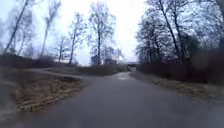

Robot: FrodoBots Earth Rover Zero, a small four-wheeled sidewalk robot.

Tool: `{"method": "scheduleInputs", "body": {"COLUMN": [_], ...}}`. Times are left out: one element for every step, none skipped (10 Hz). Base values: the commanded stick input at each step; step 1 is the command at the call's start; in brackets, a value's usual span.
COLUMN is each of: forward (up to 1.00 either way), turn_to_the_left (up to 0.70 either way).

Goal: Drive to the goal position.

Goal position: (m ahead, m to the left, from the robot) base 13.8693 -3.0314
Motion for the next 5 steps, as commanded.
{"method": "scheduleInputs", "body": {"forward": [0.7,0.7,0.7,0.7,0.7], "turn_to_the_left": [0.0,0.0,0.0,0.0,0.0]}}
